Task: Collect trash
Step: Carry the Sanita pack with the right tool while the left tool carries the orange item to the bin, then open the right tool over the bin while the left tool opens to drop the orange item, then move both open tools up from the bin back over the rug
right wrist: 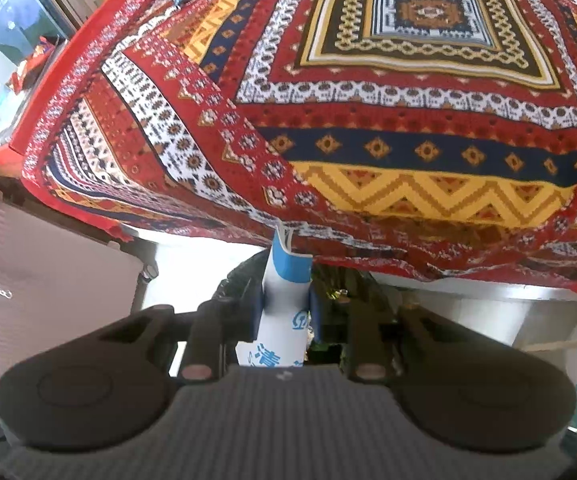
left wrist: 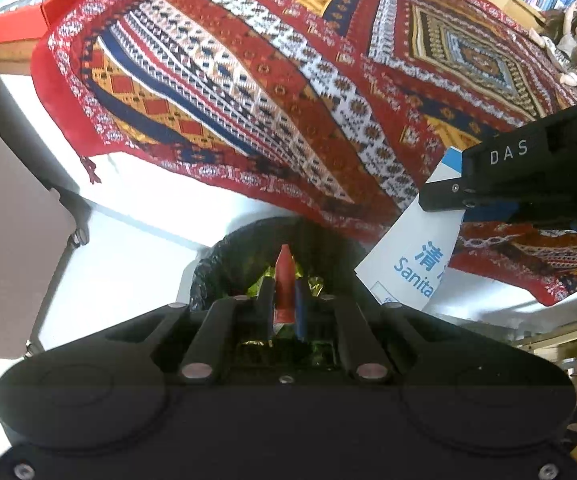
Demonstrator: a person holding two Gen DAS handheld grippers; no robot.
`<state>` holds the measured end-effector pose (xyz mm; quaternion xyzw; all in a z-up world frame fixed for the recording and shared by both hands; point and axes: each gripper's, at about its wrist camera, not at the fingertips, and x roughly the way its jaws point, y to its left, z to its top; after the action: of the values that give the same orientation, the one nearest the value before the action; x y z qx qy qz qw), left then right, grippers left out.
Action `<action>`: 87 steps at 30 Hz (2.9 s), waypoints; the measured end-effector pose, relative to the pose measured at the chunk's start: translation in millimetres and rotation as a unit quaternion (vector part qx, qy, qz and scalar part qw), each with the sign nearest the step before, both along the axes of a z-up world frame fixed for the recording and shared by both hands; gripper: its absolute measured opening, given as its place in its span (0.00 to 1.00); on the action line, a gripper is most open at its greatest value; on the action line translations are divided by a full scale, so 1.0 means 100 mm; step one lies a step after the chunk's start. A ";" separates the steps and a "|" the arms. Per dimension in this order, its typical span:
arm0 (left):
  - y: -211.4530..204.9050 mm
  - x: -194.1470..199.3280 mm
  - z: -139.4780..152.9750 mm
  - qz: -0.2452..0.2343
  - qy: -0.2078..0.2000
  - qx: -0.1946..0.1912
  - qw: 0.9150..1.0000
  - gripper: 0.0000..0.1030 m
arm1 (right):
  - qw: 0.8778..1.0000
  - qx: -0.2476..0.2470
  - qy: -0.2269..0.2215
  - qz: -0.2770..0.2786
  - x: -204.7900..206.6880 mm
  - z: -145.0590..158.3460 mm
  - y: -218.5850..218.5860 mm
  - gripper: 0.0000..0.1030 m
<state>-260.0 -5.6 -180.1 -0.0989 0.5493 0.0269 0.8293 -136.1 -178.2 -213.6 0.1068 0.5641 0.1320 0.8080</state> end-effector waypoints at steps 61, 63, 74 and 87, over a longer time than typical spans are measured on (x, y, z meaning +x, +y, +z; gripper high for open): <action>0.02 0.56 0.44 0.032 -0.053 0.046 0.997 0.50 | 0.996 0.034 -0.075 0.046 0.10 0.36 -0.18 0.58; 0.01 0.66 0.57 0.032 -0.065 0.050 0.996 0.53 | 0.994 0.038 -0.088 0.043 0.18 0.49 -0.21 0.58; -0.08 1.33 1.26 0.043 -0.123 0.067 0.989 0.69 | 0.987 0.058 -0.149 0.021 0.79 1.11 -0.44 0.58; 0.06 2.40 1.64 0.094 -0.146 0.067 0.983 0.75 | 0.980 0.081 -0.180 0.013 1.74 1.42 -0.61 0.58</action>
<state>-20.3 0.0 -16.3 -0.0973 0.4078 0.1264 0.8990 37.5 -239.0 -71.2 0.1390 0.3982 0.2046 0.8833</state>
